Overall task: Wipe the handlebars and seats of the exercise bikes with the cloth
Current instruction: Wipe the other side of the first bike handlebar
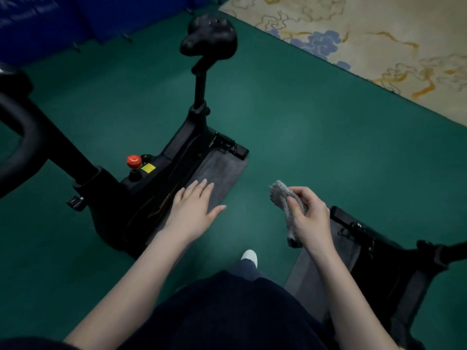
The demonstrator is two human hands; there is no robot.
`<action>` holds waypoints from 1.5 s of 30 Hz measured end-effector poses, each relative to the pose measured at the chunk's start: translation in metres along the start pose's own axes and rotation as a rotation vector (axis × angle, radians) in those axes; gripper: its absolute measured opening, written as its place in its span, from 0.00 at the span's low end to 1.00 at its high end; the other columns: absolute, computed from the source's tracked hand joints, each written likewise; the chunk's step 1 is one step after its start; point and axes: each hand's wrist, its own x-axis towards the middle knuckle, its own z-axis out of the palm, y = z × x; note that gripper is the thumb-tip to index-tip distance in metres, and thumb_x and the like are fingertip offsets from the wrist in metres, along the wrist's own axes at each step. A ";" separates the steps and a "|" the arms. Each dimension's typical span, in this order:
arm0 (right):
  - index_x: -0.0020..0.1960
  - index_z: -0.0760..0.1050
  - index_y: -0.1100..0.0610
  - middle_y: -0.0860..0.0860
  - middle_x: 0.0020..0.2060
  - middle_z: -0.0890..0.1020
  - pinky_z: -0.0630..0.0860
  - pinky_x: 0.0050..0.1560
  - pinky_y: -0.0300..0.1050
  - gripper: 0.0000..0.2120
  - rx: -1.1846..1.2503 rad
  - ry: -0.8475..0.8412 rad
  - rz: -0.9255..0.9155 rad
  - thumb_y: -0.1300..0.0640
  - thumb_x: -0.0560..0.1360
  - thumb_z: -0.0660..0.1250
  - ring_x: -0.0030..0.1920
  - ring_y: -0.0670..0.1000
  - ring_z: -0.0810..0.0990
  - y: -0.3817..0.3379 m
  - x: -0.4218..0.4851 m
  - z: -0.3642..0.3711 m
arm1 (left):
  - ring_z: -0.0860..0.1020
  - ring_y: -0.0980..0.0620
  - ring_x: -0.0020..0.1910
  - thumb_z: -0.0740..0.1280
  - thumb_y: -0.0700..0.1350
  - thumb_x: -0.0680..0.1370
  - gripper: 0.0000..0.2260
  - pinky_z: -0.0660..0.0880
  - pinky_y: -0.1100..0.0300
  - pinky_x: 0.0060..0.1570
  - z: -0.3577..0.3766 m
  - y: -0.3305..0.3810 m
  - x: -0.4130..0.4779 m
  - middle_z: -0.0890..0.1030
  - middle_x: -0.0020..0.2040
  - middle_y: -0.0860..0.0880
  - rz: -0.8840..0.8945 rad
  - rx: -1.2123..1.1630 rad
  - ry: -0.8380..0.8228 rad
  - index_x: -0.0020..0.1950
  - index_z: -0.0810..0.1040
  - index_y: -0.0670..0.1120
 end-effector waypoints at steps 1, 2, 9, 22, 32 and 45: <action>0.46 0.77 0.49 0.40 0.42 0.81 0.70 0.46 0.30 0.10 -0.002 -0.017 -0.008 0.64 0.76 0.65 0.47 0.45 0.79 0.004 0.013 -0.007 | 0.46 0.52 0.77 0.51 0.63 0.80 0.31 0.44 0.52 0.74 -0.002 0.011 0.009 0.51 0.79 0.50 -0.009 -0.003 0.011 0.79 0.51 0.49; 0.47 0.77 0.50 0.40 0.42 0.80 0.70 0.46 0.30 0.09 -0.011 -0.036 -0.018 0.64 0.76 0.65 0.47 0.45 0.79 0.009 0.025 -0.012 | 0.47 0.52 0.77 0.51 0.63 0.80 0.31 0.45 0.52 0.74 -0.005 0.021 0.016 0.51 0.79 0.50 -0.016 -0.009 0.028 0.79 0.51 0.49; 0.47 0.77 0.51 0.37 0.41 0.79 0.68 0.44 0.22 0.08 -0.014 -0.133 -0.077 0.64 0.76 0.65 0.46 0.43 0.78 0.011 0.098 -0.023 | 0.47 0.53 0.77 0.51 0.63 0.80 0.31 0.45 0.53 0.74 -0.017 0.040 0.049 0.52 0.79 0.51 -0.128 -0.074 0.079 0.78 0.53 0.49; 0.46 0.78 0.51 0.42 0.42 0.82 0.71 0.46 0.27 0.09 -0.030 -0.379 -0.238 0.65 0.76 0.66 0.46 0.44 0.80 -0.045 0.226 0.068 | 0.50 0.51 0.77 0.51 0.64 0.79 0.31 0.49 0.52 0.74 -0.046 -0.034 0.120 0.54 0.78 0.50 -0.416 -0.181 0.173 0.78 0.55 0.49; 0.46 0.77 0.47 0.38 0.40 0.81 0.70 0.42 0.25 0.11 -0.011 -0.613 -0.420 0.64 0.76 0.65 0.44 0.35 0.78 -0.113 0.285 0.147 | 0.52 0.51 0.77 0.51 0.65 0.79 0.31 0.49 0.52 0.74 -0.059 -0.076 0.124 0.55 0.78 0.50 -0.649 -0.276 0.235 0.78 0.56 0.50; 0.44 0.75 0.44 0.39 0.40 0.82 0.71 0.43 0.27 0.13 0.066 -1.124 -0.739 0.63 0.77 0.65 0.44 0.37 0.79 -0.201 0.325 0.243 | 0.51 0.52 0.77 0.50 0.65 0.79 0.31 0.50 0.53 0.74 -0.062 -0.077 0.107 0.54 0.78 0.51 -1.204 -0.480 0.422 0.78 0.54 0.50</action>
